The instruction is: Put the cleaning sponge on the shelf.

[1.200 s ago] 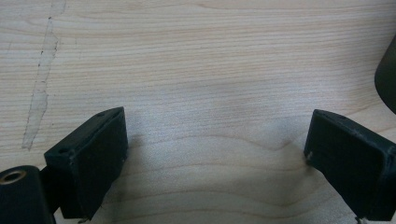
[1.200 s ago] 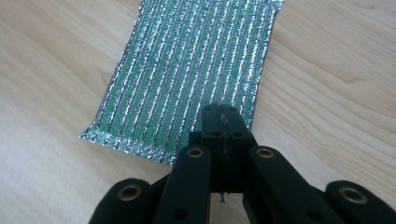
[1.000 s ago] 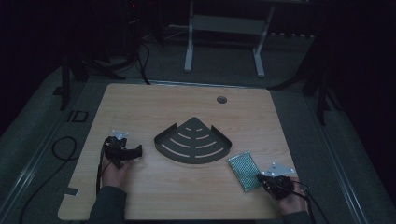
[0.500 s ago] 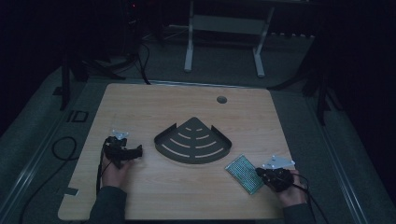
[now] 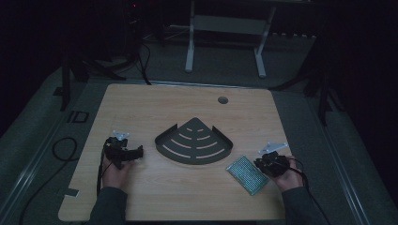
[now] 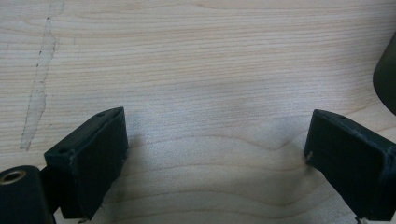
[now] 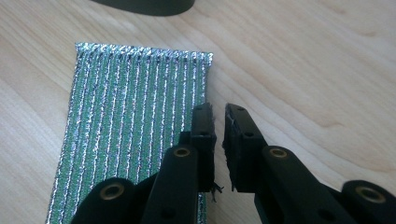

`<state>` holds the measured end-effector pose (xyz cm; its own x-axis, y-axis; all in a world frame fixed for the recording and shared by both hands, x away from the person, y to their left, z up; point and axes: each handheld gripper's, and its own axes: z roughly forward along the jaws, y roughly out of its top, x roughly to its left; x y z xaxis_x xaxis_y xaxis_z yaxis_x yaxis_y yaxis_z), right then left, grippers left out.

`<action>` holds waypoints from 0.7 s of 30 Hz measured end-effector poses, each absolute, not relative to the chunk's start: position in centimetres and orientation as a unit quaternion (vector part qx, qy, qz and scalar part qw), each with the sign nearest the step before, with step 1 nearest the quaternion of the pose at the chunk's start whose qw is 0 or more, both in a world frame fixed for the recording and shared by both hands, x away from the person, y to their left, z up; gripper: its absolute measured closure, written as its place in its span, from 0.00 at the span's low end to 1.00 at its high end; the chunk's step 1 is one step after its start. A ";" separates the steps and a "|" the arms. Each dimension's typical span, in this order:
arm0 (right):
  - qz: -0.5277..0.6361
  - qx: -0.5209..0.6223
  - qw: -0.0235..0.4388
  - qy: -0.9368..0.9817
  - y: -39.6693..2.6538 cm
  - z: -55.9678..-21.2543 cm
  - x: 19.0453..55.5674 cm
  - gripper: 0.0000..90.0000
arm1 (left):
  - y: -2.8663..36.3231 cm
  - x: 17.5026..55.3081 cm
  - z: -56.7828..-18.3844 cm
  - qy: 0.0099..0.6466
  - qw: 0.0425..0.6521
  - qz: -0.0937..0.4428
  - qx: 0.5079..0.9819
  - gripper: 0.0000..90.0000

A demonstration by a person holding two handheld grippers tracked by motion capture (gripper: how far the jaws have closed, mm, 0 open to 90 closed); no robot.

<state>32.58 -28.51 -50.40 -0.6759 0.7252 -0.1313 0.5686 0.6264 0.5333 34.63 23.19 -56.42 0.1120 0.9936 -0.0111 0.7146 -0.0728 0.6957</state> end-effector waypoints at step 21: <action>0.175 0.370 0.075 0.909 -27.8 -50.1 35.6 0.87 | 23.2 34.6 -56.4 0.619 0.283 0.246 0.690 0.07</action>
<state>35.56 -27.83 -50.05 -0.7148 0.6993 -0.0079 0.6466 0.6651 0.3736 34.63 23.19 -56.42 0.1118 0.9937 -0.0113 0.7145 -0.0724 0.6959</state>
